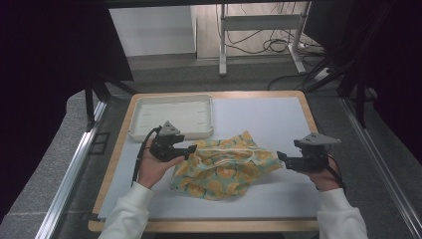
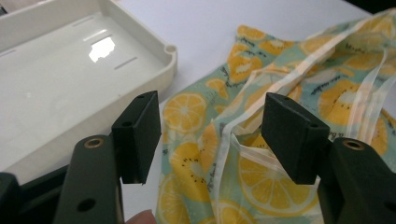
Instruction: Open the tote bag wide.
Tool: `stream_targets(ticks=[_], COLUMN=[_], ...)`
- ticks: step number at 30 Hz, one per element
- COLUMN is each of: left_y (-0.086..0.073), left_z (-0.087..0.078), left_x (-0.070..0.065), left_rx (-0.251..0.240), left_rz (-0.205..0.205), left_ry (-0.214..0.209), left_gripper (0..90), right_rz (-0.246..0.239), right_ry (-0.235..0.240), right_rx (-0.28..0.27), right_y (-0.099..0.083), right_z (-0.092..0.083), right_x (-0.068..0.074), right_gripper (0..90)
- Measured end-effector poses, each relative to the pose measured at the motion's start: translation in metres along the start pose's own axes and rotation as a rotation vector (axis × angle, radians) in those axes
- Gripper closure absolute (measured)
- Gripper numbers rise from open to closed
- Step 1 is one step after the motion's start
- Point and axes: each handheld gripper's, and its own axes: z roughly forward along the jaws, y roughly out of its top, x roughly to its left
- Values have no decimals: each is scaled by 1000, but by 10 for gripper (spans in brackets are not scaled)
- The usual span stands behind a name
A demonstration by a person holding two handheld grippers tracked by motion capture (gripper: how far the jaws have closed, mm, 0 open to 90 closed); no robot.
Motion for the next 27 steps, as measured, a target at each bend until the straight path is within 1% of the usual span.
stream_targets(ticks=[1,2,3,4,7,9,11,14,17,18,21,23,26,27], left_y=[-1,-3,-3,-7,-11,-12,-17,-21,-23,-24,-24,-26,-27,-27], left_z=[2,6,6,7,4,3,2,3,5,7,9,14,17,19], left_x=[-1,-3,-3,-1,2,3,4,5,5,5,3,1,0,1], left_rx=[10,32,32,44,49,53,65,73,83,94,98,112,121,125], left_rz=[10,24,24,28,17,16,19,12,16,23,29,45,51,52], left_ry=[-2,2,2,2,6,5,2,8,8,10,7,8,8,7], left_gripper=[378,377,377,378,383,393,402,414,429,444,474,498,572,615], right_rz=[0,-1,-2,-2,0,-3,-5,-6,-6,-8,-9,-9,-9,-9], right_ry=[0,0,-2,-3,-4,-8,-8,-9,-10,-10,-11,-12,-12,-13], right_rx=[0,4,5,5,2,6,8,8,8,9,11,14,13,13], right_y=[0,-1,-1,-1,-1,-1,-1,-1,-1,-1,-2,-2,-2,-2], right_z=[0,0,0,0,0,0,0,1,1,1,1,1,1,1], right_x=[0,0,0,-1,-1,-2,-2,-1,-1,-1,-2,-2,-2,-2], right_gripper=[228,228,228,228,228,228,228,228,228,228,228,228,228,228])
